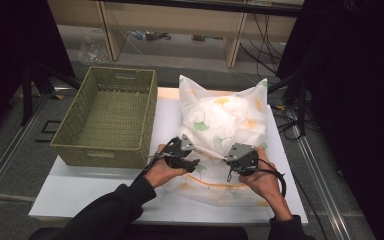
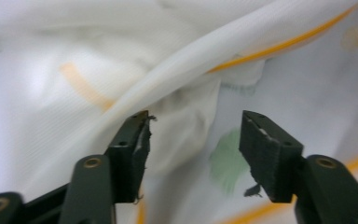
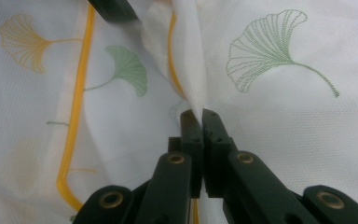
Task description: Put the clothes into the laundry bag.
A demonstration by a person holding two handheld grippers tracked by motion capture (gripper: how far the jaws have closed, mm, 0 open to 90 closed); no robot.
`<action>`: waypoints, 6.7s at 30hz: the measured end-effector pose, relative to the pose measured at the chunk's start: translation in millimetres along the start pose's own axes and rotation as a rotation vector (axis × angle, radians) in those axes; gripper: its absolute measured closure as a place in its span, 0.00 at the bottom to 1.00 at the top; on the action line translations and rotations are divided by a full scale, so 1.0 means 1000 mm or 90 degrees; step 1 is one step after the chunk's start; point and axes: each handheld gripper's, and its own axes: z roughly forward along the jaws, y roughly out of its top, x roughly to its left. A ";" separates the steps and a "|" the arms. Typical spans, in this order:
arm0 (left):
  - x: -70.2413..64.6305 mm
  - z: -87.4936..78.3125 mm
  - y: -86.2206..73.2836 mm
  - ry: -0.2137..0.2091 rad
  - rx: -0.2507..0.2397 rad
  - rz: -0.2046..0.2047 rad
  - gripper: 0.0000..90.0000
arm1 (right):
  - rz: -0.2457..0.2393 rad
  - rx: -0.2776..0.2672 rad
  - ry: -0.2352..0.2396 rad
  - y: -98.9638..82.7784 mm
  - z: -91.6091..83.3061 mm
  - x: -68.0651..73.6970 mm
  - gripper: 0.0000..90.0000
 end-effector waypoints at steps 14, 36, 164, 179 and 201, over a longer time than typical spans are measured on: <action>0.009 -0.046 -0.054 -0.001 0.063 -0.021 0.36 | -0.030 0.006 0.035 -0.008 -0.001 0.016 1.00; 0.017 -0.042 -0.075 -0.061 0.120 -0.053 0.96 | 0.006 0.018 0.069 -0.025 0.005 0.020 1.00; 0.013 -0.116 -0.099 -0.046 -0.092 -0.109 0.18 | 0.346 -0.174 -0.041 -0.074 -0.045 0.028 0.28; 0.003 -0.122 -0.106 -0.059 -0.091 -0.100 0.17 | 0.346 -0.177 -0.027 -0.086 -0.051 0.046 0.18; 0.003 -0.127 -0.111 -0.040 -0.096 -0.092 0.17 | 0.345 -0.165 -0.037 -0.102 -0.060 0.064 0.18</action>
